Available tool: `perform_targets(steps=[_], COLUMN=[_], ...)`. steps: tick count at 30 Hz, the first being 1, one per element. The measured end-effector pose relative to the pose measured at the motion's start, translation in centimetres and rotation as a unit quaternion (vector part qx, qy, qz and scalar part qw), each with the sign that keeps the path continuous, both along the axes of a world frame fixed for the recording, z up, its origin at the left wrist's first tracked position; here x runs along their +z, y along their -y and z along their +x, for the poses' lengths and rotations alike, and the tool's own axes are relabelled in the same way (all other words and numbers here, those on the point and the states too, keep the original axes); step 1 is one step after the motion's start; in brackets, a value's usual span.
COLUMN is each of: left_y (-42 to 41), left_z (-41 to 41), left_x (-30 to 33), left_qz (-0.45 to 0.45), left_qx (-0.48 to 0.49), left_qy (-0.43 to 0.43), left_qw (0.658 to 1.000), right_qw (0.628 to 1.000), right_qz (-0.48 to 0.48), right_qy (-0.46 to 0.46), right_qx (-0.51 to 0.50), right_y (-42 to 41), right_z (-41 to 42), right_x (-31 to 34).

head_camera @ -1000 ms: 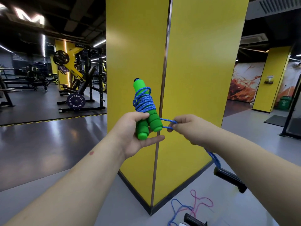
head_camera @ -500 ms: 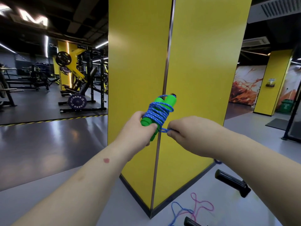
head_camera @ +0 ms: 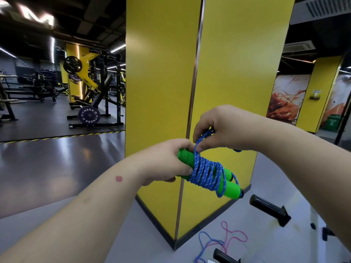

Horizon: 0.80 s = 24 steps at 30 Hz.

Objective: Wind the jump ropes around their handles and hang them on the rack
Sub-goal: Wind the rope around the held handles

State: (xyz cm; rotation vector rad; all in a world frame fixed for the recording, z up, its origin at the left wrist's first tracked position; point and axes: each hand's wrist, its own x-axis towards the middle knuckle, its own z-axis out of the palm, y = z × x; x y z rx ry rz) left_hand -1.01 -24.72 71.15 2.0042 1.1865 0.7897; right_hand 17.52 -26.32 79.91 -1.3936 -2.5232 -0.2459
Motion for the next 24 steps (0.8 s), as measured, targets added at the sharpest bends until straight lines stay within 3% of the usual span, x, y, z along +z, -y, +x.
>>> perform_targets(steps=[4, 9, 12, 16, 17, 21, 24], left_y=[0.0, -0.3, -0.3, -0.1, -0.2, -0.8, -1.5], left_z=[-0.8, -1.4, -1.5, -1.1, -0.8, 1.1, 1.9], left_x=[0.0, -0.1, -0.2, -0.1, -0.1, -0.1, -0.2], left_qz=[-0.042, -0.078, -0.141, -0.232, -0.243, -0.286, -0.309], left_qx=[-0.047, -0.104, -0.159, -0.200, -0.191, -0.068, 0.039], left_qy=[0.058, 0.184, 0.271, 0.444, 0.481, 0.613, 0.620], left_qw=[0.996, 0.974, 0.939, 0.842, 0.820, 0.733, 0.720], right_qw=[0.997, 0.964, 0.900, 0.747, 0.737, 0.805, 0.843], right_qz=[0.002, -0.136, -0.271, -0.376, -0.378, -0.305, -0.233], right_qy=[-0.066, -0.222, -0.336, -0.548, -0.560, -0.509, -0.482], right_qx=[0.036, 0.045, 0.053, 0.005, 0.012, -0.010, -0.052], right_y=[-0.2, -0.9, -2.3, -4.1, -4.2, -3.3, -2.7], right_z=[0.0, 0.5, 1.6, 2.8, 2.7, 0.9, 0.2], right_x=[-0.7, -1.3, -2.5, -5.1, -5.9, -8.1, -9.1])
